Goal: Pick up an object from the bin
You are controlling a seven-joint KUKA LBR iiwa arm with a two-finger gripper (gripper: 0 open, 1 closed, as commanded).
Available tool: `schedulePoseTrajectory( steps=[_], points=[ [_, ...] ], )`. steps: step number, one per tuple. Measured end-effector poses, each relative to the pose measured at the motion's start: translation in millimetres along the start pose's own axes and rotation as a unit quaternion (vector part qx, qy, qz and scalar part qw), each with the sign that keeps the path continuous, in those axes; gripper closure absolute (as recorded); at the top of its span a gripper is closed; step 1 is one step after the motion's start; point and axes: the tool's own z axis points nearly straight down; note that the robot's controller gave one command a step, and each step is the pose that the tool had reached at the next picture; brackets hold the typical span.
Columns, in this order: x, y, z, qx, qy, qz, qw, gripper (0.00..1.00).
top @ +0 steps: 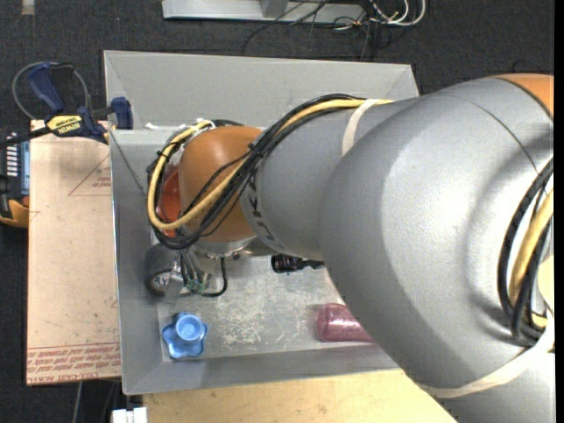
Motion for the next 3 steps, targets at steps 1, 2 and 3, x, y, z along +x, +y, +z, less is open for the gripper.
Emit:
schedulePoseTrajectory(
  steps=[1,2,3],
  points=[
    [-1.6,-5,-6,0.006,0.0088,0.002,0.9999,1.0],
    [-0.1,-5,-22,0.006,0.0081,0.001,1.0,1.0],
    [-0.2,-4,-39,0.006,0.0082,0.0,1.0,1.0]
  ],
)
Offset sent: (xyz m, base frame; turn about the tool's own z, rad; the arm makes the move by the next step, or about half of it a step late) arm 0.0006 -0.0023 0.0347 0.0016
